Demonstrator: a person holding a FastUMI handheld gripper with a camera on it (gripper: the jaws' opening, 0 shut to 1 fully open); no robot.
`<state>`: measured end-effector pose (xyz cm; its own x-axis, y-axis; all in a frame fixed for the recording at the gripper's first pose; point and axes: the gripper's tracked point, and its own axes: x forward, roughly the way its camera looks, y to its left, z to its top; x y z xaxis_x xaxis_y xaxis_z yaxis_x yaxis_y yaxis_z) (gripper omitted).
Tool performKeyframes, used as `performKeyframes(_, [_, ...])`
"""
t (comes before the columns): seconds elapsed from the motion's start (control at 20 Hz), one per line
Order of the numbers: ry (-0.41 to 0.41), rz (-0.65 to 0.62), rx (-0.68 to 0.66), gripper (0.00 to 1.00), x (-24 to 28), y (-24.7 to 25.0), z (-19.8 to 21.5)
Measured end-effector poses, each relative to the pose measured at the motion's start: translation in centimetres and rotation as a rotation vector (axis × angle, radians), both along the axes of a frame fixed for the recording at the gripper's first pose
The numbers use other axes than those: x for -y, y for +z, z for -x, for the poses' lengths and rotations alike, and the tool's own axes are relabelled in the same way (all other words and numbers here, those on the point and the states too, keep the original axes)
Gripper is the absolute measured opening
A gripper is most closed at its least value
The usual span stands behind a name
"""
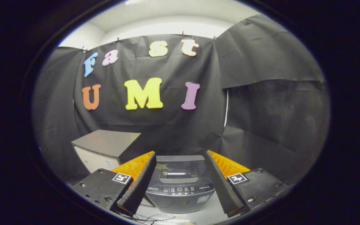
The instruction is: Put the clothes into the washing machine and then close the washing machine lid.
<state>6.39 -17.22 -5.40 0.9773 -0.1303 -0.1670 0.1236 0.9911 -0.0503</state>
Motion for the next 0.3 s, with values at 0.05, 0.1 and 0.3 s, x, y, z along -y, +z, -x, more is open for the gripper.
performKeyframes(0.05, [0.016, -0.001, 0.010, 0.98, 0.0, -0.3, 2.1])
performKeyframes(0.1, [0.028, -0.001, 0.020, 0.98, 0.2, -0.7, 4.1])
performKeyframes(0.3, [0.069, -0.017, 0.003, 0.98, 0.4, -2.2, 10.9])
